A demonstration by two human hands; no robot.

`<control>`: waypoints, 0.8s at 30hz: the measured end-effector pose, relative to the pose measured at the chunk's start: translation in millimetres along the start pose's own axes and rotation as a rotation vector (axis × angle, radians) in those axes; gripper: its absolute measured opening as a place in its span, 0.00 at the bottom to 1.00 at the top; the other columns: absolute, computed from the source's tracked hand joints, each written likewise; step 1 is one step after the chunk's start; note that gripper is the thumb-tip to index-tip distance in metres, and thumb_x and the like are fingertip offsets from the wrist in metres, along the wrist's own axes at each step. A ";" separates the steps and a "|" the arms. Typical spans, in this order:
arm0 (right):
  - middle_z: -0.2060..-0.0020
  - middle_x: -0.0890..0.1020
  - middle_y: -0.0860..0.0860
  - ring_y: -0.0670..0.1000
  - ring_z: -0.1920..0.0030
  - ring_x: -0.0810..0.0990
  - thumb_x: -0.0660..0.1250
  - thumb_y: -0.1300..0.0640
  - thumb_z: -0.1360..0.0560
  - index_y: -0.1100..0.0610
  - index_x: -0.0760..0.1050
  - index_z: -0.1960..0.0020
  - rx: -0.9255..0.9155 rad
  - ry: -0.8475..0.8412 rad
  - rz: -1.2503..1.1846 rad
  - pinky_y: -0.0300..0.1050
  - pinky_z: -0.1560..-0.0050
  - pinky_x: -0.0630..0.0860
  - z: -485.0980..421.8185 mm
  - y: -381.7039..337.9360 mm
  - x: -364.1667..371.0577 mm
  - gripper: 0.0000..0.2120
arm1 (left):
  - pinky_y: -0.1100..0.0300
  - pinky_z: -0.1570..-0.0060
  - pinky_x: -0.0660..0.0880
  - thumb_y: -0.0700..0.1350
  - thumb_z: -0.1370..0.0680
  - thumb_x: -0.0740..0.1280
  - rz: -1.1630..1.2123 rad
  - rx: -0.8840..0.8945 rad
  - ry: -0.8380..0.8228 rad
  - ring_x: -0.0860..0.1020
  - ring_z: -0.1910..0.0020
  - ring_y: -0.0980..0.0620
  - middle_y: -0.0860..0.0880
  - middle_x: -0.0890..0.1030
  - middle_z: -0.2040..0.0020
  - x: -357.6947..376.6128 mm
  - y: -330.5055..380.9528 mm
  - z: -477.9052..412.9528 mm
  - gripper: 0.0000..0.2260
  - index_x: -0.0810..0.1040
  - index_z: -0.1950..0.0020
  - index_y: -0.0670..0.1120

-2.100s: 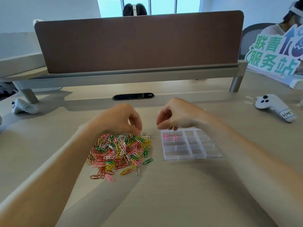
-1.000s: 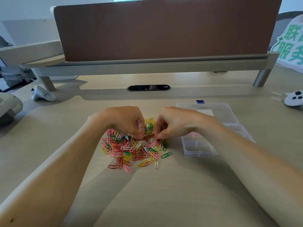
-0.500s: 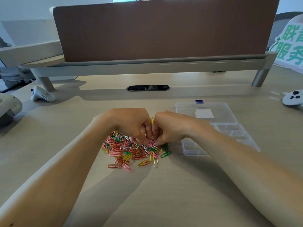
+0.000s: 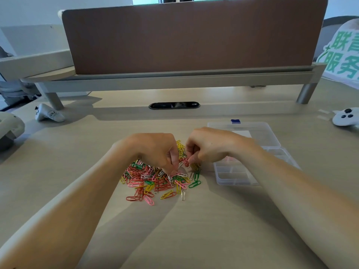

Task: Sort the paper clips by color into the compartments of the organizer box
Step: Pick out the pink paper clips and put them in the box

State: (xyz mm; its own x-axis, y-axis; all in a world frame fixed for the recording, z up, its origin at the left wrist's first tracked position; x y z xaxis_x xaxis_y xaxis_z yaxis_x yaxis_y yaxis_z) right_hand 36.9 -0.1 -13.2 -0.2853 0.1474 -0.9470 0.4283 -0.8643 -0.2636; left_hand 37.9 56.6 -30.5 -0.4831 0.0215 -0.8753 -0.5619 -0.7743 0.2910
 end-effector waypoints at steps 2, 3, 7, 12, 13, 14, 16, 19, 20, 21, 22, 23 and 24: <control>0.68 0.77 0.42 0.40 0.67 0.72 0.70 0.55 0.25 0.53 0.80 0.57 0.004 0.025 -0.066 0.39 0.66 0.67 3.5 6.7 -8.8 0.02 | 0.66 0.61 0.75 0.48 0.28 0.74 0.006 0.006 0.017 0.77 0.67 0.65 0.59 0.82 0.65 -1.8 1.2 -0.1 0.05 0.85 0.54 0.52; 0.68 0.77 0.42 0.40 0.68 0.73 0.70 0.55 0.25 0.53 0.80 0.56 0.008 0.036 -0.103 0.38 0.65 0.67 5.6 11.2 -13.2 0.02 | 0.67 0.62 0.73 0.48 0.28 0.74 0.014 0.010 0.022 0.77 0.68 0.65 0.59 0.82 0.65 -2.3 1.6 -0.1 0.05 0.85 0.54 0.52; 0.68 0.80 0.48 0.45 0.69 0.75 0.70 0.54 0.24 0.53 0.80 0.60 0.047 0.050 -0.218 0.39 0.67 0.72 13.7 33.3 -25.2 0.06 | 0.65 0.61 0.74 0.48 0.28 0.74 0.039 0.017 0.007 0.78 0.67 0.63 0.56 0.83 0.64 -0.2 2.0 -0.2 0.04 0.85 0.55 0.51; 0.64 0.81 0.54 0.49 0.64 0.78 0.70 0.55 0.24 0.55 0.79 0.61 0.103 0.024 -0.248 0.40 0.67 0.74 20.9 57.0 -26.4 0.08 | 0.63 0.59 0.76 0.47 0.28 0.74 0.003 0.020 0.004 0.80 0.64 0.60 0.55 0.84 0.62 1.2 4.5 -0.9 0.03 0.85 0.55 0.51; 0.65 0.81 0.54 0.48 0.64 0.78 0.70 0.55 0.24 0.56 0.79 0.60 0.113 0.023 -0.253 0.39 0.66 0.75 22.5 60.3 -27.3 0.08 | 0.61 0.58 0.77 0.47 0.27 0.73 -0.005 0.018 0.006 0.80 0.63 0.58 0.54 0.84 0.62 0.8 4.9 -0.9 0.03 0.85 0.55 0.50; 0.65 0.81 0.53 0.48 0.64 0.79 0.70 0.56 0.24 0.58 0.79 0.60 0.125 0.022 -0.255 0.39 0.66 0.75 23.9 63.8 -28.2 0.07 | 0.60 0.58 0.76 0.47 0.27 0.73 -0.011 0.015 0.009 0.80 0.62 0.56 0.53 0.84 0.61 0.5 5.1 -0.7 0.03 0.85 0.54 0.50; 0.65 0.81 0.52 0.46 0.65 0.79 0.70 0.58 0.25 0.60 0.80 0.57 0.156 0.021 -0.245 0.36 0.67 0.75 26.5 72.1 -29.9 0.06 | 0.60 0.58 0.76 0.47 0.27 0.72 -0.009 0.010 0.014 0.80 0.62 0.56 0.53 0.84 0.61 -0.7 4.9 0.2 0.03 0.85 0.54 0.51; 0.63 0.83 0.55 0.47 0.65 0.80 0.70 0.60 0.25 0.61 0.81 0.56 0.213 -0.001 -0.205 0.36 0.67 0.75 29.4 86.4 -27.5 0.04 | 0.66 0.62 0.75 0.47 0.26 0.72 0.014 0.003 0.016 0.79 0.64 0.60 0.54 0.84 0.61 -2.7 3.3 1.5 0.03 0.84 0.54 0.50; 0.62 0.84 0.55 0.48 0.64 0.81 0.71 0.60 0.26 0.60 0.81 0.57 0.224 -0.009 -0.192 0.37 0.66 0.75 29.7 90.0 -25.9 0.04 | 0.68 0.63 0.74 0.48 0.26 0.72 0.022 0.003 0.015 0.79 0.65 0.61 0.55 0.84 0.62 -2.9 3.0 1.7 0.03 0.84 0.54 0.50; 0.62 0.84 0.55 0.49 0.63 0.81 0.71 0.60 0.26 0.59 0.81 0.59 0.232 -0.016 -0.182 0.39 0.65 0.76 29.9 92.9 -24.6 0.04 | 0.68 0.62 0.74 0.48 0.27 0.73 0.028 0.006 0.010 0.79 0.65 0.62 0.55 0.84 0.62 -2.4 3.1 1.8 0.03 0.85 0.55 0.51; 0.62 0.84 0.55 0.50 0.63 0.82 0.71 0.60 0.26 0.58 0.81 0.59 0.237 -0.023 -0.175 0.39 0.64 0.76 29.9 95.0 -23.4 0.04 | 0.67 0.61 0.75 0.49 0.27 0.73 0.027 0.009 0.001 0.80 0.64 0.61 0.55 0.84 0.63 -1.1 3.6 1.4 0.03 0.84 0.56 0.52; 0.62 0.85 0.55 0.50 0.62 0.83 0.71 0.59 0.26 0.57 0.81 0.60 0.240 -0.030 -0.168 0.40 0.63 0.77 29.7 96.2 -22.5 0.04 | 0.62 0.59 0.78 0.50 0.28 0.74 0.016 0.011 -0.009 0.81 0.63 0.58 0.54 0.84 0.62 0.6 3.9 0.7 0.03 0.84 0.56 0.52; 0.62 0.85 0.54 0.50 0.61 0.83 0.72 0.58 0.27 0.57 0.81 0.60 0.243 -0.037 -0.161 0.41 0.62 0.78 29.5 97.1 -22.1 0.04 | 0.57 0.56 0.79 0.50 0.29 0.74 -0.001 0.010 -0.013 0.81 0.61 0.55 0.52 0.84 0.62 1.9 4.0 -0.1 0.04 0.84 0.56 0.52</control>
State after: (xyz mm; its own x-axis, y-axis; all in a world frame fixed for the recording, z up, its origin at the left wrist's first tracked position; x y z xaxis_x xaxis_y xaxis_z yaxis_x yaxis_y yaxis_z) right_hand 59.4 -101.4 -12.4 -0.3658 0.2781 -0.8881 0.1589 -0.9216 -0.3540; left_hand 34.8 53.5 -31.1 -0.4912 0.0311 -0.8705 -0.5695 -0.7677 0.2939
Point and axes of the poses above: each hand's wrist, its own z-axis away from the middle knuckle, its own x-axis out of the palm, y = z × x, the point moved 10 cm from there along -z, towards the middle knuckle
